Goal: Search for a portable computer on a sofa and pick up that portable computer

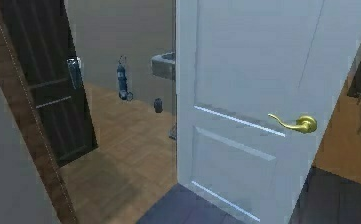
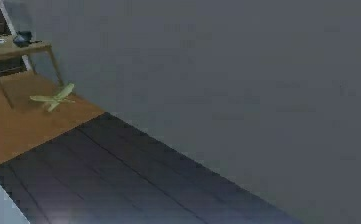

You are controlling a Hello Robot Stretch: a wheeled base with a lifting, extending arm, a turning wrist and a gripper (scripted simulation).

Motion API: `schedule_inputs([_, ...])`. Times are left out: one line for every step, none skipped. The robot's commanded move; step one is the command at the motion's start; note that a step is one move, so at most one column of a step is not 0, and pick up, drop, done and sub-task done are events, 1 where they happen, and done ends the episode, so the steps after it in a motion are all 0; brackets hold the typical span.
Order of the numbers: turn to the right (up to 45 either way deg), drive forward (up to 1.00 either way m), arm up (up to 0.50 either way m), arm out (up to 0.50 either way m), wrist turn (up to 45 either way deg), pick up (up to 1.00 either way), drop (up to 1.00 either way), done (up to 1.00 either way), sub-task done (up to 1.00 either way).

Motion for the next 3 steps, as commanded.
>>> schedule_inputs([0.0,0.25,0.0,0.0,0.0,0.0,0.0,0.0,0.0])
schedule_inputs([-6.0,0.0,0.0,0.0,0.0,0.0,0.0,0.0,0.0])
schedule_inputs([0.0,0.6,0.0,0.0,0.0,0.0,0.0,0.0,0.0])
